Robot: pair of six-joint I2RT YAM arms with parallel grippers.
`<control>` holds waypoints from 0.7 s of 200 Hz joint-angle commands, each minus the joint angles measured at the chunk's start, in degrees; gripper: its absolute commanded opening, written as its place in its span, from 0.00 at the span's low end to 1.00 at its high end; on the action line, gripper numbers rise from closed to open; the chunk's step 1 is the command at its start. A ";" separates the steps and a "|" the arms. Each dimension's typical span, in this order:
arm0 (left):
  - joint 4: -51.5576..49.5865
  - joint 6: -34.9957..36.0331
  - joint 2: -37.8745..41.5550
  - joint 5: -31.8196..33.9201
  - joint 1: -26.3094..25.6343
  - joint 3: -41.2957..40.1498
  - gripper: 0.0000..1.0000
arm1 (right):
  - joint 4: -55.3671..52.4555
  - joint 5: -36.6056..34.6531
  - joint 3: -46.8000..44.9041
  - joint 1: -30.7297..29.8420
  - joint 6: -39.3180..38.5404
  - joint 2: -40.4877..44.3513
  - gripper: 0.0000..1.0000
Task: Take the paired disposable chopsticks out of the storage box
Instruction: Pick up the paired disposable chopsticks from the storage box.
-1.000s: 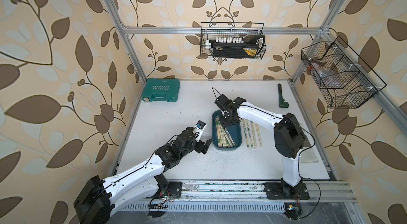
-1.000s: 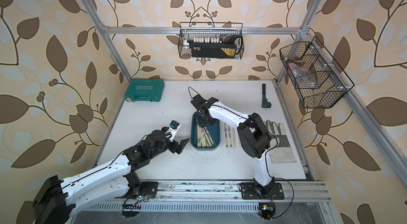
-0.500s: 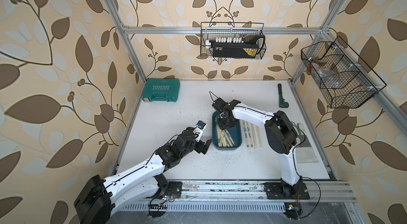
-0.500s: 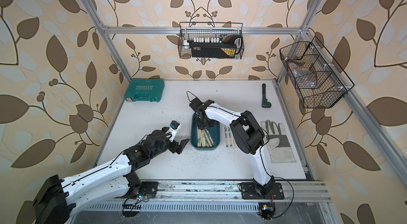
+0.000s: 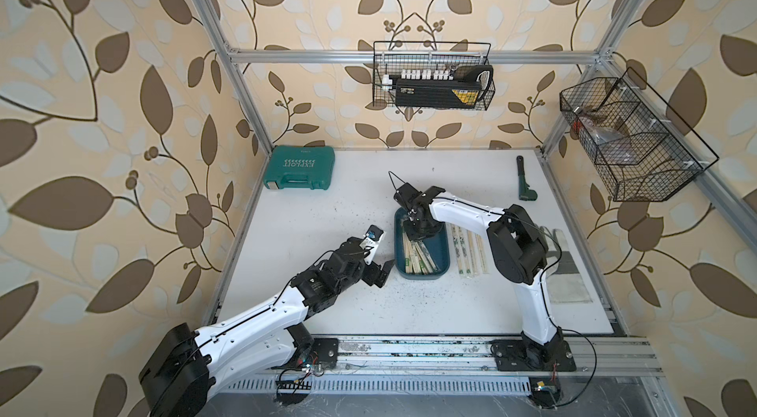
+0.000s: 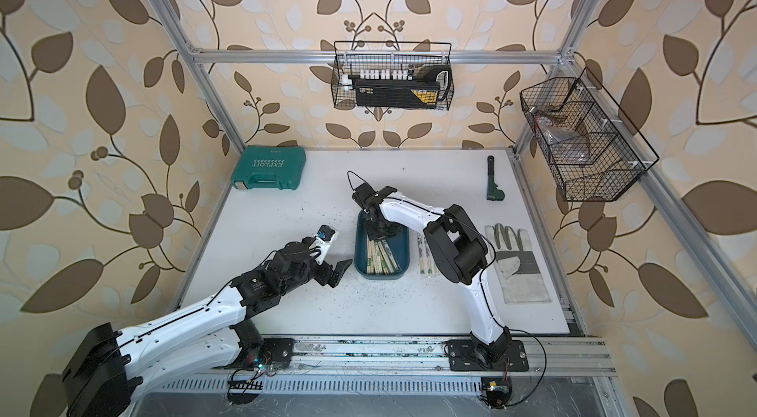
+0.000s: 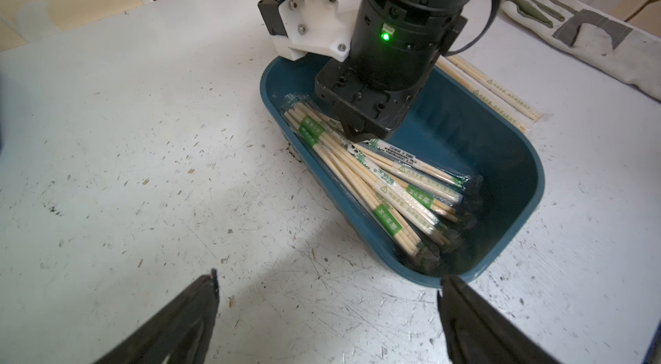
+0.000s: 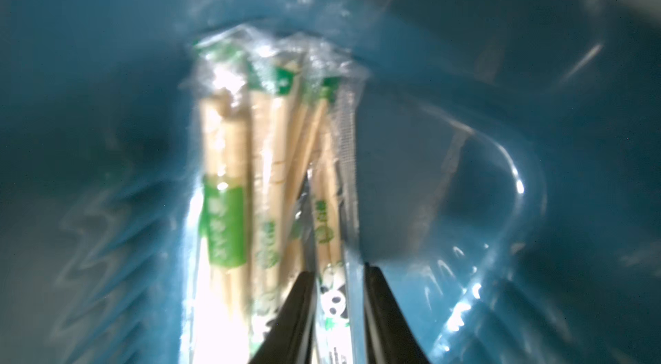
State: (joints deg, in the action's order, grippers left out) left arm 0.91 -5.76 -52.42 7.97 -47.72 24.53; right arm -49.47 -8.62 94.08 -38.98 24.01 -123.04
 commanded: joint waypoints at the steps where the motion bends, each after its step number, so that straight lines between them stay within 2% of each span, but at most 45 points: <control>1: 0.58 0.84 -0.05 0.12 -0.53 1.92 0.99 | 0.54 -1.31 -1.14 1.24 0.52 -0.29 0.21; 47: 0.59 0.84 -0.24 0.03 -0.53 2.11 0.99 | 1.03 -0.84 -1.60 1.72 1.07 0.16 0.19; 69: 0.50 0.83 -0.32 -0.06 -0.52 2.10 0.99 | 0.53 0.22 -0.78 1.63 0.87 -0.95 0.26; 90: 0.50 0.84 -0.30 -0.06 -0.53 2.10 0.99 | 0.97 0.45 -0.83 0.94 0.46 -1.21 0.27; 140: 0.41 0.84 -0.27 -0.09 -0.53 2.14 0.99 | 0.96 1.05 -0.04 1.09 0.15 -2.94 0.25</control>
State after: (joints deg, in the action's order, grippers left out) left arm 0.91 -5.76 -52.53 7.94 -47.72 24.62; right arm -48.38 -8.34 93.80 -37.76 24.40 -123.50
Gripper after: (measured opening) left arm 0.989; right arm 0.263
